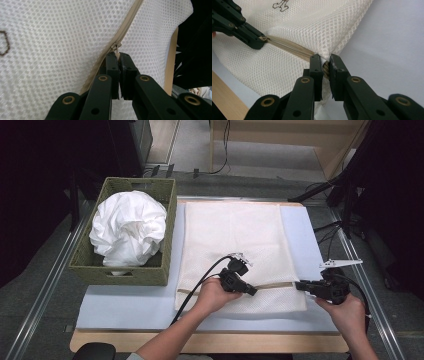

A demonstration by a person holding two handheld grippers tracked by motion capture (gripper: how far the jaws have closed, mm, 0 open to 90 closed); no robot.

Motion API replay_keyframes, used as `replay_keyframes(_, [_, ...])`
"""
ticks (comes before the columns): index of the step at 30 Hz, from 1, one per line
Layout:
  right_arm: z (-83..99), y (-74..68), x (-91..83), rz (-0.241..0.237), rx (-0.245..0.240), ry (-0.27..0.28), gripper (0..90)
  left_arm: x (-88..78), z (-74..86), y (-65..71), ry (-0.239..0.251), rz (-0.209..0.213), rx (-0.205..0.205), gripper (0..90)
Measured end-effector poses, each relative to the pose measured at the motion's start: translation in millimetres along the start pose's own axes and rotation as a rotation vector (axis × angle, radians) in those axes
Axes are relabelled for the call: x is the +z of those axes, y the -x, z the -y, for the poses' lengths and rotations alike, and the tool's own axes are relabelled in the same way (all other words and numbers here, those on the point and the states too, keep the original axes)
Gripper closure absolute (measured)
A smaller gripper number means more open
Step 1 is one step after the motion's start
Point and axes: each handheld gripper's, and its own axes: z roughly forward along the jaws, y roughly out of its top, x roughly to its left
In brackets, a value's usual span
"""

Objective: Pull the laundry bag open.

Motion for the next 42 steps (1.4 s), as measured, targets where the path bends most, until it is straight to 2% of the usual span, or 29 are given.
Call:
replay_keyframes(12, [0.0, -1.7, 0.2, 0.005, 0.002, 0.005, 82.5, -0.7, 0.9, 1.5, 0.016, -0.007, -0.004, 87.9])
replay_keyframes(17, [-0.1, -2.0, -0.2, 0.007, 0.003, 0.003, 82.6, -4.1, 0.5, 2.8, 0.007, -0.011, 0.002, 87.9])
replay_keyframes(35, [1.0, -0.4, 1.4, 0.006, 0.0, 0.002, 82.5, -17.8, 10.5, -3.9, 0.005, 0.0, -0.013, 87.9])
replay_keyframes(42, [1.0, -1.0, 2.3, 0.006, -0.009, 0.0, 82.6, -13.9, 12.2, -5.7, -0.001, 0.004, -0.019, 87.9])
